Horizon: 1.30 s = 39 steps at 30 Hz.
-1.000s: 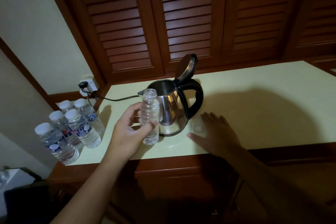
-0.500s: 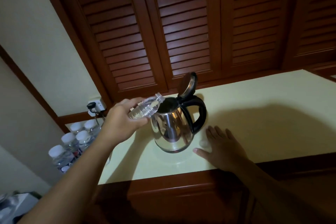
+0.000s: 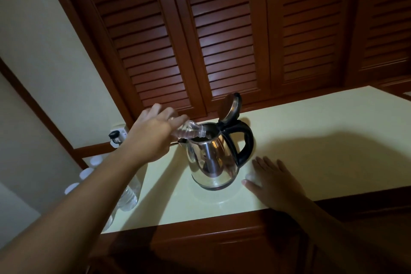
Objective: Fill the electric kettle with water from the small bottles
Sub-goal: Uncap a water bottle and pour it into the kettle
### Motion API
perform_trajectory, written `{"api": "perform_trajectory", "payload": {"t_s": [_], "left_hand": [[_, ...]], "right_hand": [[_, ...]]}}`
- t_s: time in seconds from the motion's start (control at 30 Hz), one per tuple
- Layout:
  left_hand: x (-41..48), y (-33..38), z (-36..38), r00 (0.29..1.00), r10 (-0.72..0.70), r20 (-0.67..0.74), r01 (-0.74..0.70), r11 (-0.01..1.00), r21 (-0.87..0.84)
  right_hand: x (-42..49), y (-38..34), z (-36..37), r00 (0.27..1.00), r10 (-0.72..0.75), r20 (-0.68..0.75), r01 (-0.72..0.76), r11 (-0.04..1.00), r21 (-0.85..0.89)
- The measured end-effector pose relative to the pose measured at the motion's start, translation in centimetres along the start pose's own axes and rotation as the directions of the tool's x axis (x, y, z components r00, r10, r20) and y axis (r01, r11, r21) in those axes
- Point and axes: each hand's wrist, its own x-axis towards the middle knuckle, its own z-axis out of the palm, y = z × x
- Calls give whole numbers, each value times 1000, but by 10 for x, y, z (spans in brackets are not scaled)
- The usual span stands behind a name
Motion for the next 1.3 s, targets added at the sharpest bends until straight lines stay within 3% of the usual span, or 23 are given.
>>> {"api": "perform_trajectory", "payload": {"t_s": [0.33,0.67,1.3], "left_hand": [[9,13,2,993,117,-16,-112,974,197],[15,16,-2,987,159,18,-159,965,208],[8,6,-1,982,175,-67,-151,950,274]], "right_hand": [[-3,0,-6,1000,-16,23,16,1000,13],[-5,0,-7,1000,-26,-4,27,998,55],[-10,-4,-13,998,-50,-38,55,990,128]]}}
